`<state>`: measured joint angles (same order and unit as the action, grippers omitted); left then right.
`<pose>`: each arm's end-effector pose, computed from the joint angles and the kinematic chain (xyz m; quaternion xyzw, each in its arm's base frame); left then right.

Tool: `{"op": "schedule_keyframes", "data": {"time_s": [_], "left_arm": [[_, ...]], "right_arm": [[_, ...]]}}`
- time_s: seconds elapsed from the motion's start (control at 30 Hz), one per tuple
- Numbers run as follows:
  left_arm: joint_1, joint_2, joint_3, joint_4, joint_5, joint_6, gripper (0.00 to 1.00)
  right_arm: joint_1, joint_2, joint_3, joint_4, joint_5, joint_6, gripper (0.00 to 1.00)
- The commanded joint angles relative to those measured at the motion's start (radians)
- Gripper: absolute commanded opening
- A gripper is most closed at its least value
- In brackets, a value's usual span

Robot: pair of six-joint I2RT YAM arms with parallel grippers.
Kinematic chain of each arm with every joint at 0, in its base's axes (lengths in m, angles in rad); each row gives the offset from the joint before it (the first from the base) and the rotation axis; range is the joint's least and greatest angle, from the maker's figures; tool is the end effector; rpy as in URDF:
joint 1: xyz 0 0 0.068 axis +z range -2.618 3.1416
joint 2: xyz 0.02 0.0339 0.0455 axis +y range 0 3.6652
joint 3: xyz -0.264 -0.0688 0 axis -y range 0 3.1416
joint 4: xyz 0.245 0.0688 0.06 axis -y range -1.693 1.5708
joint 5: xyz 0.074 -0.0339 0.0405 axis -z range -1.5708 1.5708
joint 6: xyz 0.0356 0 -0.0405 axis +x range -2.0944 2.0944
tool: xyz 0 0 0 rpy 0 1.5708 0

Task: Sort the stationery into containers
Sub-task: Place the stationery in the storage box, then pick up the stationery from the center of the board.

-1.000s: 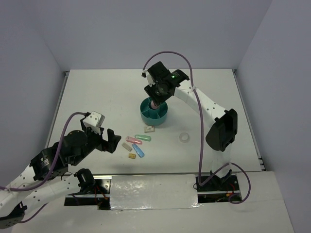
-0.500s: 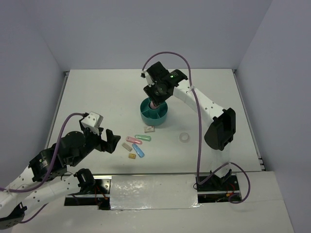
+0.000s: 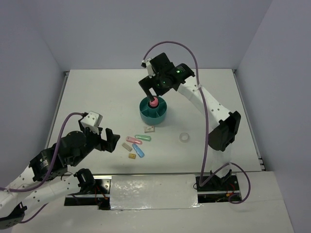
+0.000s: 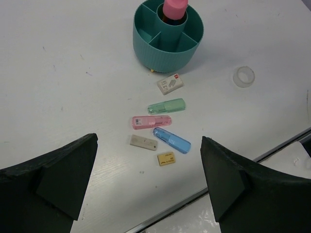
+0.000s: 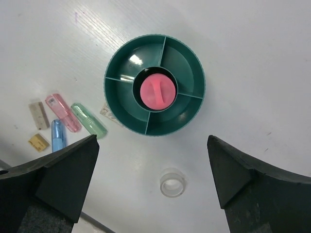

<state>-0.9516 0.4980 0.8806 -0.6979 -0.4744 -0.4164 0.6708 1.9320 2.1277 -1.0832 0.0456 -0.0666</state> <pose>0.0675 -0.0666 0.3540 0.0749 0.7952 -0.2133 0.5626 0.3231 0.2543 0.3820 -0.3324 0.8814 0.0791 0.3262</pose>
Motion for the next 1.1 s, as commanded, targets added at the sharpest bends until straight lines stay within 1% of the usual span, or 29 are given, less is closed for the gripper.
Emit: {"op": "schedule_keyframes", "data": {"time_s": [0.0,0.03,0.07,0.1,0.13,0.17,0.2,0.23,0.27,0.3,0.33,0.37,0.4,0.47,0.5,0.6,0.7,0.77,0.83,0.9,0.97,1.0,1.03,1.07], "left_arm": [[-0.001,0.016,0.015,0.000,-0.065,-0.038,0.99],[0.001,0.022,0.020,-0.008,-0.082,-0.063,0.99],[0.001,0.028,0.026,-0.020,-0.127,-0.079,0.99],[0.001,0.039,0.038,-0.032,-0.151,-0.102,0.99],[-0.001,0.048,0.044,-0.070,-0.180,-0.166,0.99],[0.001,0.056,0.049,-0.087,-0.208,-0.197,0.99],[0.002,0.071,0.049,-0.103,-0.242,-0.229,0.99],[0.002,0.082,0.050,-0.129,-0.257,-0.295,0.99],[0.002,0.091,0.050,-0.144,-0.271,-0.324,0.99],[0.002,0.112,0.049,-0.155,-0.282,-0.352,0.99],[0.002,0.122,0.047,-0.160,-0.294,-0.402,0.99],[0.002,0.132,0.043,-0.176,-0.303,-0.430,0.99],[0.004,0.148,0.032,-0.181,-0.319,-0.490,0.99],[0.004,0.168,0.009,-0.190,-0.329,-0.566,0.99],[0.002,0.175,0.001,-0.193,-0.326,-0.629,0.99],[0.004,0.232,-0.014,-0.183,-0.302,-0.686,0.99],[0.004,0.322,-0.006,-0.187,-0.276,-0.688,0.99],[0.004,0.385,0.000,-0.190,-0.271,-0.696,0.99],[0.004,0.415,-0.003,-0.172,-0.260,-0.684,0.99],[0.005,0.442,-0.020,-0.114,-0.228,-0.647,0.99],[0.004,0.459,-0.044,-0.069,-0.196,-0.616,0.98],[0.007,0.467,-0.054,-0.030,-0.188,-0.596,0.96],[0.010,0.474,-0.060,-0.022,-0.187,-0.602,0.90],[0.014,0.494,-0.072,-0.020,-0.181,-0.631,0.89]], "right_arm": [[-0.008,-0.184,-0.015,0.022,0.002,0.036,1.00],[-0.010,-0.221,-0.093,0.040,0.002,0.048,1.00],[-0.008,-0.313,-0.142,0.092,0.008,0.069,1.00],[-0.007,-0.365,-0.206,0.132,0.013,0.106,1.00],[-0.007,-0.417,-0.347,0.175,0.013,0.123,1.00],[-0.007,-0.523,-0.414,0.259,0.014,0.142,1.00],[-0.005,-0.575,-0.484,0.297,0.028,0.175,1.00],[-0.008,-0.620,-0.603,0.331,0.040,0.188,1.00],[-0.008,-0.701,-0.652,0.373,0.059,0.203,1.00],[-0.008,-0.741,-0.698,0.390,0.082,0.240,1.00],[-0.007,-0.778,-0.791,0.407,0.133,0.255,1.00],[-0.008,-0.847,-0.839,0.448,0.161,0.273,1.00],[-0.013,-0.908,-0.930,0.485,0.207,0.299,1.00],[-0.013,-0.962,-1.012,0.517,0.227,0.324,1.00],[-0.013,-0.999,-1.073,0.532,0.208,0.341,1.00],[-0.013,-1.027,-1.147,0.528,0.163,0.352,1.00],[-0.014,-1.019,-1.196,0.517,0.163,0.376,1.00],[-0.016,-0.992,-1.216,0.535,0.117,0.381,0.98],[-0.013,-0.958,-1.246,0.571,0.100,0.389,0.95],[-0.013,-0.943,-1.281,0.606,0.073,0.403,0.90],[-0.013,-0.932,-1.318,0.663,0.009,0.398,0.84],[-0.013,-0.929,-1.325,0.677,-0.004,0.396,0.82],[-0.013,-0.926,-1.333,0.692,-0.012,0.396,0.81],[-0.011,-0.924,-1.344,0.698,-0.022,0.395,0.80]]}}
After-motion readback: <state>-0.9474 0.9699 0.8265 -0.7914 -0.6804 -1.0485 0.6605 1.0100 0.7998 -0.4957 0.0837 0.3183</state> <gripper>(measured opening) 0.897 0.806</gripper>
